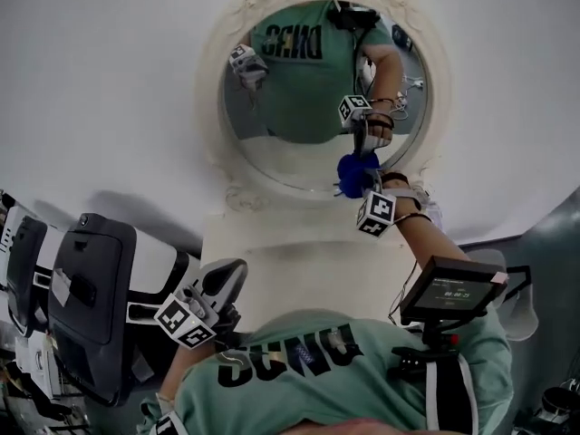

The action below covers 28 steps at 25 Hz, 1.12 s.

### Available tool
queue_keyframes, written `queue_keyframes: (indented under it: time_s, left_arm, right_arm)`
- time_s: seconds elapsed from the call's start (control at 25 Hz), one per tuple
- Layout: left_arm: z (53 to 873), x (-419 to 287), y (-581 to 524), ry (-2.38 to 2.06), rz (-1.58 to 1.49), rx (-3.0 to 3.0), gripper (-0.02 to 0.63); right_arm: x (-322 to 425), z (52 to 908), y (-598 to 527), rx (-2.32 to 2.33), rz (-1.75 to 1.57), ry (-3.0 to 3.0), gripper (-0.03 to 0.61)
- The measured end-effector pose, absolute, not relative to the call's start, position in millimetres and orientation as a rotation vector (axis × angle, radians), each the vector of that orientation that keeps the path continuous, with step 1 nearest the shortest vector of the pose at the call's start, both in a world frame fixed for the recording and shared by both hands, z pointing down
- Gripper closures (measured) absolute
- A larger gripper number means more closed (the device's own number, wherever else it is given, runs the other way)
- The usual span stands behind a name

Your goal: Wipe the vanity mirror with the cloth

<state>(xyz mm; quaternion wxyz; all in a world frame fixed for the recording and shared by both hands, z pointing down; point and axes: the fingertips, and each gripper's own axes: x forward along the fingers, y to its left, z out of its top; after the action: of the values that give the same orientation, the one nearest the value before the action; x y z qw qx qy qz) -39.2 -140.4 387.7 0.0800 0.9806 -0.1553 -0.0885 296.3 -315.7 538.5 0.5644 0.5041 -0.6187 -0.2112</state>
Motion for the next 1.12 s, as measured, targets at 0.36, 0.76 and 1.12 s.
queue_keyframes:
  time_s: [0.36,0.76,1.12]
  left_arm:
    - [368,-52,-158,-0.481,-0.416,3.017,0.604]
    - [362,-64,-158,-0.52,-0.474,3.013,0.604]
    - [364,-51,-158,-0.478,-0.413,3.019,0.604]
  right_arm:
    - [305,209,-318,1.617,-1.166,-1.1,0.528]
    - [305,159,-329,1.555,-1.308,-0.748,0.528]
    - [313,173,-327,1.647,-1.218,-0.849,0.529]
